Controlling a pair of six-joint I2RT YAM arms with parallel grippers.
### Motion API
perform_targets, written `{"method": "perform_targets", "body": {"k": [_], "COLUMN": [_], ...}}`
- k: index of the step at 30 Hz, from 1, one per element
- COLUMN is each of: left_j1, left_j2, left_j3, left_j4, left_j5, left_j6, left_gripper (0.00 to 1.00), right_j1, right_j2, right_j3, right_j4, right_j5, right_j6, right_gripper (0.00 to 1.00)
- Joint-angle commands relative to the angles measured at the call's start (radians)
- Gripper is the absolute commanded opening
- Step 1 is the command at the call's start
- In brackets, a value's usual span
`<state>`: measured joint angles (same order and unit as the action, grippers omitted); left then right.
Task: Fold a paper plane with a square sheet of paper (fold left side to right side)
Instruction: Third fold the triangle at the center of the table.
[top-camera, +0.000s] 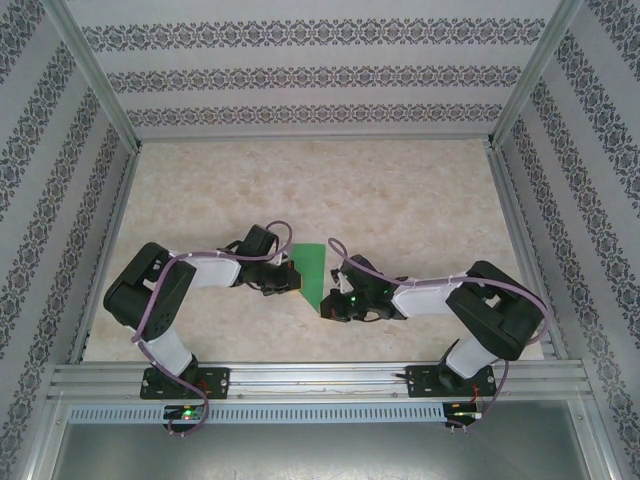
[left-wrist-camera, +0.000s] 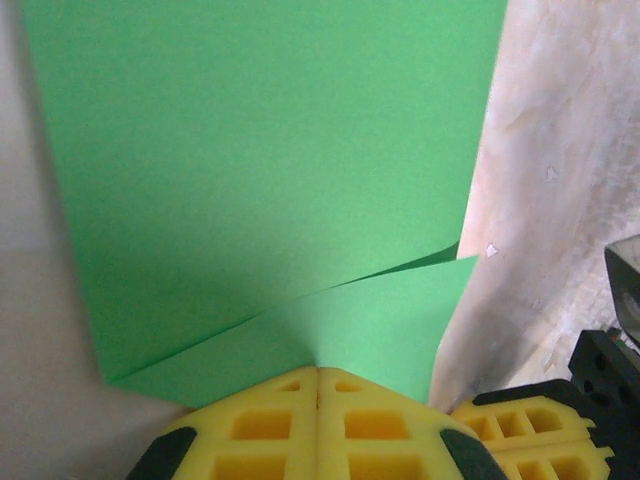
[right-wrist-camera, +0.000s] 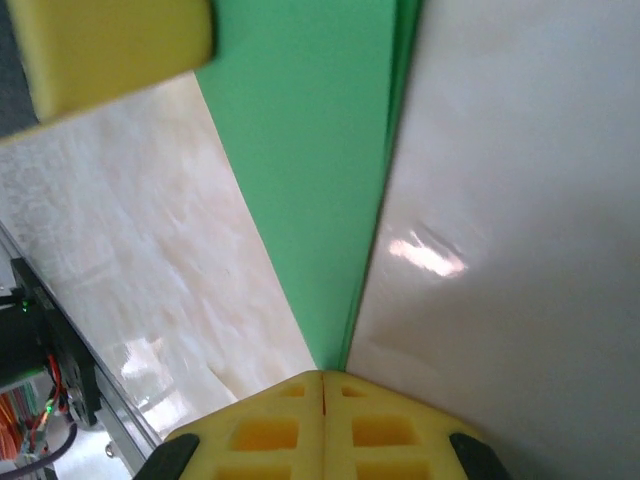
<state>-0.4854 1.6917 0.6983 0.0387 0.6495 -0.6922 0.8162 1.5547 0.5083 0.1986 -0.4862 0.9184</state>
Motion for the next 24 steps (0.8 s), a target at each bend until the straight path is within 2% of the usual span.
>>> {"method": "perform_targets", "body": {"k": [1, 4, 8, 11, 15, 24], "left_j1": [-0.008, -0.02, -0.027, -0.027, -0.023, 0.064], "left_j2": [0.015, 0.002, -0.018, -0.047, -0.099, -0.216], "left_j3": [-0.069, -0.076, -0.072, -0.052, -0.002, 0.006], "left_j4": [-0.008, 0.023, 0.082, 0.103, 0.052, -0.046], "left_j5": [-0.157, -0.148, -0.117, -0.104, -0.12, -0.184], "left_j6": [-0.07, -0.097, -0.126, -0.119, -0.073, 0.006], "left_gripper": [0.0, 0.0, 0.0, 0.09, 0.19, 0.33], "right_j1": [0.002, -0.026, -0.082, -0.111, -0.121, -0.12], "right_j2": [-0.055, -0.135, -0.208, -0.226, -0.186, 0.007], "right_j3": [-0.034, -0.026, 0.002, 0.046, 0.122, 0.294], "right_j4": [-0.17, -0.207, -0.262, -0.29, -0.304, -0.302], "right_j5": [0.022, 0.03, 0.052, 0.087, 0.119, 0.086], "right_j6": [-0.012, -0.058, -0.152, -0.243, -0.357, -0.511], "right_gripper": [0.0, 0.02, 0.16, 0.27, 0.41, 0.53]}}
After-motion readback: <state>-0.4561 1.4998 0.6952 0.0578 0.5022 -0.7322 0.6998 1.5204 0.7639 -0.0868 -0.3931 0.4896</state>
